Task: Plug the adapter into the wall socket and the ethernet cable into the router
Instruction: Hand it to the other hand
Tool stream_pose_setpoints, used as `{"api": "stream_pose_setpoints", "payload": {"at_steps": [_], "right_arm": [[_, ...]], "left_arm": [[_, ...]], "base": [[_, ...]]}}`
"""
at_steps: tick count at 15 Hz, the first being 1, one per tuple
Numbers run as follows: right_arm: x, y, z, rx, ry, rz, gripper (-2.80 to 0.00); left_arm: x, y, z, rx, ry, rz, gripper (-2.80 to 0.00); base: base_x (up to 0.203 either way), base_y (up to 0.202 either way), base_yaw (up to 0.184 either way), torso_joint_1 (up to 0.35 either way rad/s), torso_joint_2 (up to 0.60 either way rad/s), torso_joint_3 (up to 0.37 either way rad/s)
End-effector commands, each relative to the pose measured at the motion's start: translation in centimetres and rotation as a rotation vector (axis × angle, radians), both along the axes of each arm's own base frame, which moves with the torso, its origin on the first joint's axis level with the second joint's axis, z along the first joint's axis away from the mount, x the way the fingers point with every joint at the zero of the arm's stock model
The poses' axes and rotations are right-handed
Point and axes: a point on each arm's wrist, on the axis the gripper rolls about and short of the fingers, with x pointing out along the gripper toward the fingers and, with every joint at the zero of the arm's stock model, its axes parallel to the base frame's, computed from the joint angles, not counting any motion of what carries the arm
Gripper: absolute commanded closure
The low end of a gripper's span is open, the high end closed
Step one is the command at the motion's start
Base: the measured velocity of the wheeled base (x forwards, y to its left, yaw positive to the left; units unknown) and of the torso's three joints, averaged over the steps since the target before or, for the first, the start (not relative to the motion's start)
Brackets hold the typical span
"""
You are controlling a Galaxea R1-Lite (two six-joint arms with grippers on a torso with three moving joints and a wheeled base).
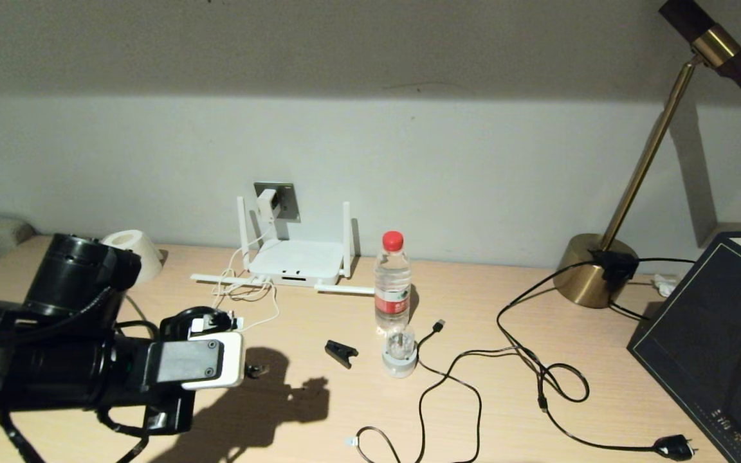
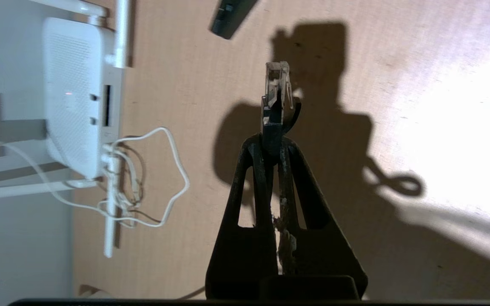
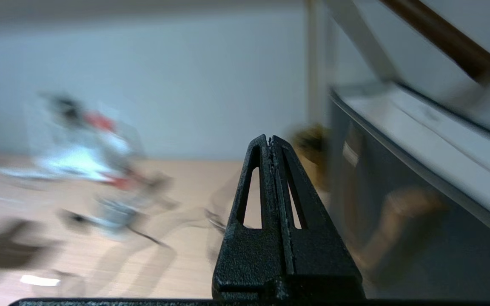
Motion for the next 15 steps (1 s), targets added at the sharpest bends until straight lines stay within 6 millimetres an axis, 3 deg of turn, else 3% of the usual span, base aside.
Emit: {"api": "stream_pose_setpoints", "payload": {"at_steps": [1,2,5,10,12,15], "right_arm": [[1.5,0.3,6.0,0.072,0.111,0.169,0.00],[3.5,0.5,7.0,0.097,0.212,0.261,0.00],[10.9,1.1,7.1,0.207,0.509,0.485,0.00],[22.0,2.4,4.4,0.337,0.831,0.742,0.00],[24.7,4.7,3.7,0.328,0.843,0.883,0.00],[25.9,7.7,4.4,0.294,0.805,1.034,0.00]], "left_arm": [[0.6,-0.5,0.7,-0.008,-0.035,-0.019,0.00],[1.1,-1.1,1.2,-0.018,-0.044,-0.044,0.00],[1.9,-4.1,4.0,-0.051,-0.078,-0.152,0.00],[5.3,-9.0,6.7,-0.070,-0.172,-0.202,0.00],[5.5,-9.5,6.9,-0.074,-0.183,-0.213,0.00],[5.2,-11.0,7.0,-0.090,-0.201,-0.258,0.00]], "base": [[0.000,0.000,0.000,0.000,0.00,0.000],[0.000,0.000,0.000,0.000,0.00,0.000],[0.000,0.000,0.000,0.000,0.00,0.000],[0.000,0.000,0.000,0.000,0.00,0.000],[0.000,0.000,0.000,0.000,0.00,0.000],[0.000,0.000,0.000,0.000,0.00,0.000]]}}
